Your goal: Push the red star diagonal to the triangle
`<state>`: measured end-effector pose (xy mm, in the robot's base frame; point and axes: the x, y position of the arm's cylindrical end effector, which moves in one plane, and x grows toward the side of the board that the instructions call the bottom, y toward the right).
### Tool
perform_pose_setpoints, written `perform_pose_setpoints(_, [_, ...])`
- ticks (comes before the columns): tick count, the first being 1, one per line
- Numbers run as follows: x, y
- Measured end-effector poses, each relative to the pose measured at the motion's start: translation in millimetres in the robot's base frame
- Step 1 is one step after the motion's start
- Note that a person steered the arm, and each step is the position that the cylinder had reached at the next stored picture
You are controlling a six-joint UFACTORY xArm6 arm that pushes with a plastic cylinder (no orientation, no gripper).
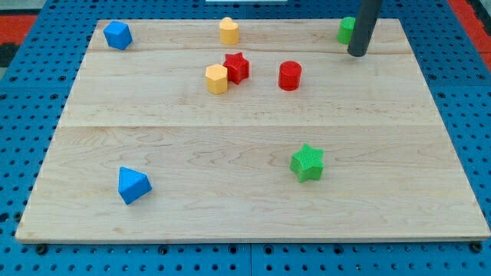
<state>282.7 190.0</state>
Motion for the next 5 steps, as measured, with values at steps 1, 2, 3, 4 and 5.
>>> perform_pose_setpoints(1, [0.0, -27.4])
perform_pose_setpoints(2, [9.4, -88.4])
perform_pose_setpoints(3, [6.3, -155.4])
perform_pose_setpoints(4, [21.8, -227.5])
perform_pose_setpoints(5, [43.2, -206.7])
